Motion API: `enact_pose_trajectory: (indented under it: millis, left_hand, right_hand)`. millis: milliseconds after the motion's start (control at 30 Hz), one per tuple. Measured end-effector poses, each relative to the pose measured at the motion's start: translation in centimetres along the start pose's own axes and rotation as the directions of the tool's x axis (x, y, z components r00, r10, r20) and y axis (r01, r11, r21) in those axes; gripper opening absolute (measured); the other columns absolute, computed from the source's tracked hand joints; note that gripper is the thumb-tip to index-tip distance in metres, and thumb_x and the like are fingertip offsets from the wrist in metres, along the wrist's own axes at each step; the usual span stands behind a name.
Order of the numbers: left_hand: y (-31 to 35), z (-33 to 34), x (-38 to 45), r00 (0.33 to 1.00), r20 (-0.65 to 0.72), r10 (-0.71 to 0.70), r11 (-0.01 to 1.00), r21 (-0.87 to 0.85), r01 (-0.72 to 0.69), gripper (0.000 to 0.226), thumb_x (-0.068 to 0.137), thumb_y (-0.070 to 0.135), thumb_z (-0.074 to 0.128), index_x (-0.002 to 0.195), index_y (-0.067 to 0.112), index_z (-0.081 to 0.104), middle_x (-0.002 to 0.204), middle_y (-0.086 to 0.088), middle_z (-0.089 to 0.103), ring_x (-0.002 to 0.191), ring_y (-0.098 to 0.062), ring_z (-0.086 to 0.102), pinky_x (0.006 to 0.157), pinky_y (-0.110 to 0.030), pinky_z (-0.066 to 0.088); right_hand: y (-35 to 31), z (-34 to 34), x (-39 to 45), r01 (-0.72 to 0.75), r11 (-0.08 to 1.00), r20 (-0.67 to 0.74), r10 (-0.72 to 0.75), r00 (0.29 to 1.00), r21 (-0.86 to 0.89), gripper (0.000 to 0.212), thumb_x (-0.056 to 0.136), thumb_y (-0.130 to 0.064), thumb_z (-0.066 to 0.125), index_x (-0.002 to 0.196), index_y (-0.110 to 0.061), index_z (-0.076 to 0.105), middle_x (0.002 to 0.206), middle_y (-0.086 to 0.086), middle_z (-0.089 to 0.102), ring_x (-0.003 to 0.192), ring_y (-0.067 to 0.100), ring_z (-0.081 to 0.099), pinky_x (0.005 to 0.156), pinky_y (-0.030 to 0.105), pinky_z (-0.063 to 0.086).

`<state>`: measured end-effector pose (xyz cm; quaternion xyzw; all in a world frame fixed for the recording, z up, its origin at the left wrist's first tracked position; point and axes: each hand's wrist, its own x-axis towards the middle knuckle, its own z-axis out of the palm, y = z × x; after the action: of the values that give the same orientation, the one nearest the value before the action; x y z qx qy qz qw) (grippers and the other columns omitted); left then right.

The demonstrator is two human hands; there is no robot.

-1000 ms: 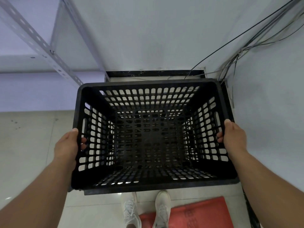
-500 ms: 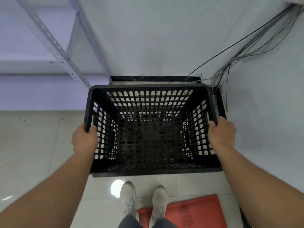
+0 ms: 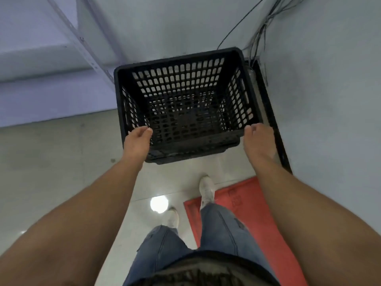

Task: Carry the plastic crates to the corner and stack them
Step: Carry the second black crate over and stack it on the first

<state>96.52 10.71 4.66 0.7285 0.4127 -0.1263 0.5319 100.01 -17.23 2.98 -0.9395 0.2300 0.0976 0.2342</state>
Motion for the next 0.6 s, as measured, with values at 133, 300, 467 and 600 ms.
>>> enact_pose_trajectory:
  millis: [133,300,467,600]
  left_hand:
    - [-1.4,-1.2,-2.6,0.995,0.089,0.052,0.999,0.01,-0.053,0.03,0.092,0.031,0.053,0.118,0.017,0.061,0.121,-0.01,0.063,0.114,-0.027,0.058,0.103,-0.044,0.044]
    - [-2.7,-2.3,-6.0,0.969,0.206,0.138,0.988,0.04,-0.15,0.019,0.092,0.031,0.052,0.108,0.023,0.06,0.115,-0.004,0.063,0.112,-0.024,0.057,0.102,-0.041,0.044]
    - [-3.2,-2.4,-9.2,0.944,0.279,0.174,0.975,0.085,-0.205,0.018,0.092,0.032,0.052,0.107,0.024,0.06,0.118,-0.003,0.062,0.113,-0.023,0.056,0.103,-0.042,0.043]
    - [-2.3,-1.4,-11.0,0.919,0.321,0.23,0.959,0.083,-0.269,0.025,0.093,0.032,0.051,0.114,0.022,0.061,0.116,-0.002,0.061,0.113,-0.022,0.055,0.103,-0.042,0.043]
  right_hand:
    - [1.6,-0.8,-6.1,-0.08,0.997,-0.027,0.08,0.996,-0.006,0.035,0.096,-0.03,0.038,0.105,-0.007,0.063,0.11,0.019,0.061,0.102,0.035,0.057,0.086,0.04,0.047]
    - [3.1,-1.8,-13.6,-0.17,0.978,-0.149,0.188,0.971,0.124,0.037,0.096,-0.027,0.042,0.107,0.0,0.064,0.114,0.024,0.06,0.103,0.038,0.058,0.086,0.04,0.046]
    - [5.4,-3.8,-19.3,-0.258,0.951,-0.121,0.281,0.952,0.172,0.035,0.097,-0.031,0.04,0.106,-0.006,0.062,0.116,0.018,0.057,0.102,0.035,0.058,0.087,0.04,0.046]
    - [5.2,-5.9,-20.3,-0.264,0.951,-0.157,0.288,0.945,0.161,0.039,0.097,-0.035,0.037,0.109,-0.009,0.063,0.121,0.014,0.054,0.099,0.032,0.06,0.085,0.039,0.046]
